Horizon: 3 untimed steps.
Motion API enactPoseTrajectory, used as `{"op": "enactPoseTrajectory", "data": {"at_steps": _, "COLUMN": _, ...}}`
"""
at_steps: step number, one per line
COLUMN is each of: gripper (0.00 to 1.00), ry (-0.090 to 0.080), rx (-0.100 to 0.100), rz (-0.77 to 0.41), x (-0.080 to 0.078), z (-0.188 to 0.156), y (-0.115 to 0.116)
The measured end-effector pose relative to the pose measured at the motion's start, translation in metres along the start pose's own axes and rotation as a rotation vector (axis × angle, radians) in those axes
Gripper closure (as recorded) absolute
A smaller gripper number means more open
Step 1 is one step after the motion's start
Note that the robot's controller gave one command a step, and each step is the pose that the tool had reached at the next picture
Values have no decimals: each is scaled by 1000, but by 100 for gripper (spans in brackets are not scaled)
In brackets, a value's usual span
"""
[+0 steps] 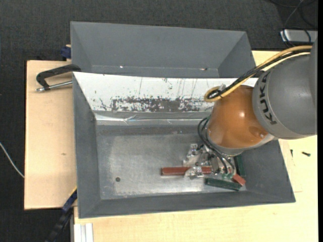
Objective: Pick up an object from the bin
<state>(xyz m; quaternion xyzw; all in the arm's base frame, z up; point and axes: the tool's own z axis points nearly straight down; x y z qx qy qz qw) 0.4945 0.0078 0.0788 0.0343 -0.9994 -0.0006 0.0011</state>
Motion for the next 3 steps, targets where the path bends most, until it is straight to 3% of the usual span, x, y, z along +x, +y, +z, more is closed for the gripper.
{"op": "enactPoseTrajectory", "data": {"at_steps": 3, "gripper": 100, "ry": -7, "rx": 1, "rz": 0, "x": -1, "z": -28, "y": 0}}
